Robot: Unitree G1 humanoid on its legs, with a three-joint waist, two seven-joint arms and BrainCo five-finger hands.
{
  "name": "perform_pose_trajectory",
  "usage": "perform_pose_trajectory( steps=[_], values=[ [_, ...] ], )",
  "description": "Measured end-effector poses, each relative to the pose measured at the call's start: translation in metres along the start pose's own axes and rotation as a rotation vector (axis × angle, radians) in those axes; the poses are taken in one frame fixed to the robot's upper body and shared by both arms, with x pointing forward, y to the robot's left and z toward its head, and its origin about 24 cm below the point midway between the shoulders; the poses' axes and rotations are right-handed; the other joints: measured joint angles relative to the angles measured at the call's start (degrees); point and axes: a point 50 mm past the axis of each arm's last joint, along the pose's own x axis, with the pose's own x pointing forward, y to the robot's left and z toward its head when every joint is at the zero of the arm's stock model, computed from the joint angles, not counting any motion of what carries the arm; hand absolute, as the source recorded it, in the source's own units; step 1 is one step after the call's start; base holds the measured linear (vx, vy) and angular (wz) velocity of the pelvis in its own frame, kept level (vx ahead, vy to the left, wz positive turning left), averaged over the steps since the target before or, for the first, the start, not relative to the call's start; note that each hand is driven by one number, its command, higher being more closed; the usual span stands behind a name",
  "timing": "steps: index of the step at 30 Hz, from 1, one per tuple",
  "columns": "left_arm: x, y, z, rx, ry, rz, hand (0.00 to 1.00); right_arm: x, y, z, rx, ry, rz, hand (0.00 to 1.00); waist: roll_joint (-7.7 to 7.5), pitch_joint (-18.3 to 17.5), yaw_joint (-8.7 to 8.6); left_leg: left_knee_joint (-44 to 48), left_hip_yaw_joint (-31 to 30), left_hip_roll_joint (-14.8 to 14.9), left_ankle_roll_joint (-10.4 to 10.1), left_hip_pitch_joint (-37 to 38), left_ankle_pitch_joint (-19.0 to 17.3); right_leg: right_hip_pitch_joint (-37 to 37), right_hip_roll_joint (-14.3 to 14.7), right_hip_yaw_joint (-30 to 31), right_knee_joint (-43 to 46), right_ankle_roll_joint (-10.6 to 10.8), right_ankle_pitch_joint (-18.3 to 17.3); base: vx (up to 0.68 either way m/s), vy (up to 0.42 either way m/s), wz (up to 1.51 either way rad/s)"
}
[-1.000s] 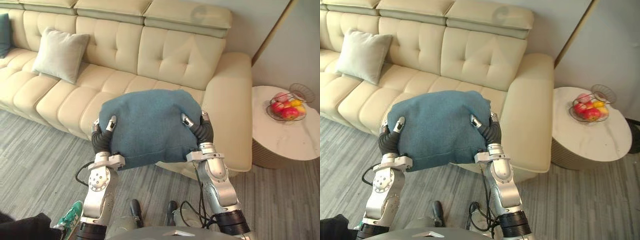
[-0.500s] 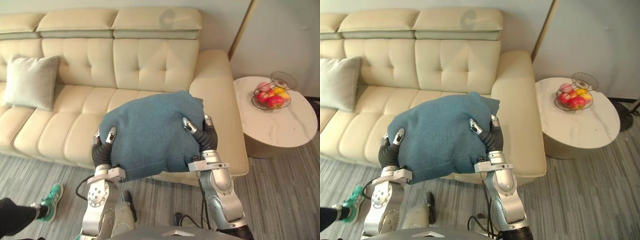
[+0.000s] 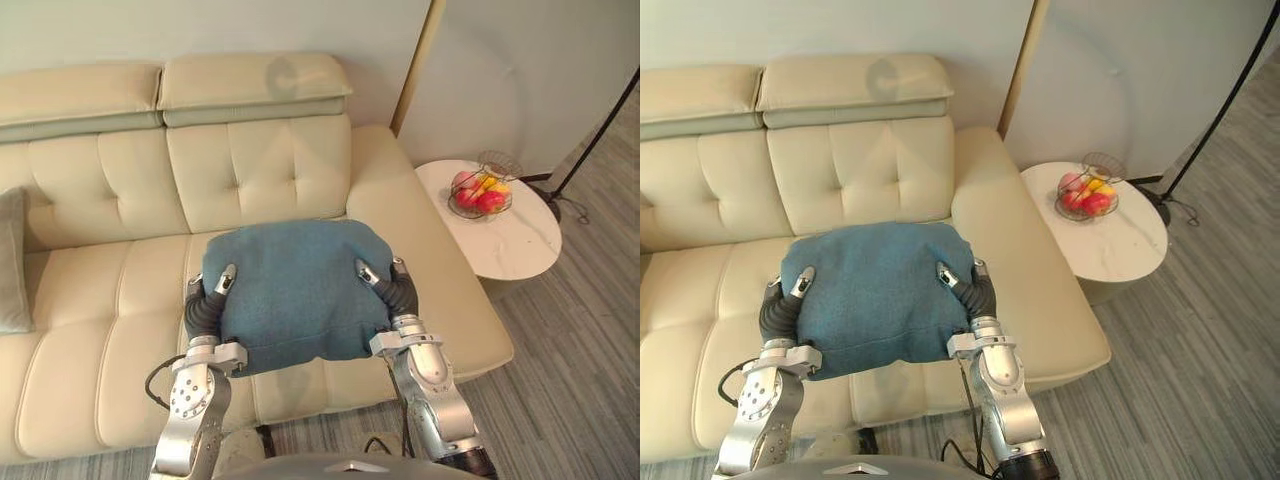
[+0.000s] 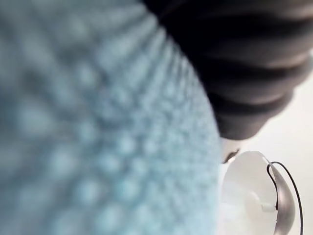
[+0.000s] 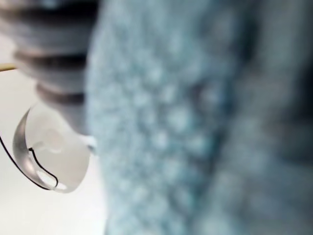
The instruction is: Pick up cushions and gather them together orderly.
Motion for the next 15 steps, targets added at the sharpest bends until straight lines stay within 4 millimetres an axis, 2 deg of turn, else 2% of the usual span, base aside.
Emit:
perform_pose_trajectory(
  steps=[1, 2, 3, 4, 6, 8, 15],
  values=[
    [0.001, 0.0, 0.001, 0.008, -0.006, 0.001, 1.0, 0.001, 0.0, 0.001, 0.0, -0.005, 0.004, 1.0, -0.17, -0.1, -0.02, -1.5, -0.4, -0.1, -0.5, 0.6, 1.1, -1.8, 3.2, -0.7, -5.8, -1.4, 0.2, 0.1, -0.079, 0.19],
    [0.001, 0.001, 0.0, 0.008, -0.005, 0.002, 1.0, 0.001, 0.0, 0.001, 0.001, -0.005, 0.004, 1.0, -0.3, -0.2, 0.0, -2.0, -0.7, -0.5, -0.8, 0.7, 1.4, -1.6, 4.1, -0.6, -9.4, -2.1, 1.7, 0.16, -0.139, 0.6],
    [0.001, -0.001, -0.005, 0.006, 0.015, 0.001, 1.0, -0.001, -0.004, 0.0, -0.014, 0.002, -0.002, 1.0, -0.01, -0.3, -1.0, -2.1, -4.0, -2.3, -1.6, 0.9, 1.2, 0.0, 5.1, -0.4, -14.8, -3.4, 9.0, 0.13, -0.091, 0.74],
    [0.0, -0.005, -0.01, -0.003, 0.042, 0.007, 1.0, -0.003, -0.009, -0.002, -0.03, 0.016, -0.01, 1.0, 1.62, -0.6, -1.17, -3.2, -6.1, -2.0, -2.1, 1.7, 1.7, 2.5, 5.5, -1.7, -17.6, -3.5, 9.8, 0.15, -0.087, 0.76],
    [-0.001, -0.005, -0.012, -0.002, 0.049, 0.01, 1.0, -0.004, -0.01, -0.001, -0.038, 0.018, -0.005, 1.0, 2.79, -1.2, -0.54, -5.6, -7.1, -0.9, -3.0, 2.9, 2.4, 5.8, 7.0, -2.6, -23.6, -4.0, 12.5, 0.11, -0.048, 0.16],
    [-0.001, -0.006, -0.011, -0.003, 0.042, 0.008, 1.0, -0.004, -0.009, 0.0, -0.035, 0.013, 0.001, 1.0, 2.5, -1.4, 0.46, -8.0, -7.3, -0.5, -3.5, 3.3, 3.6, 6.9, 7.9, -2.5, -27.3, -4.4, 14.3, 0.05, -0.056, -0.03],
    [-0.001, -0.006, -0.01, -0.002, 0.039, 0.009, 1.0, -0.003, -0.007, 0.01, -0.032, -0.031, 0.011, 1.0, 2.18, -1.6, 0.9, -10.1, -7.2, -1.4, -3.3, 3.9, 4.5, 8.3, 7.7, -2.5, -30.9, -3.9, 16.2, 0.01, -0.006, 0.0]
  ],
)
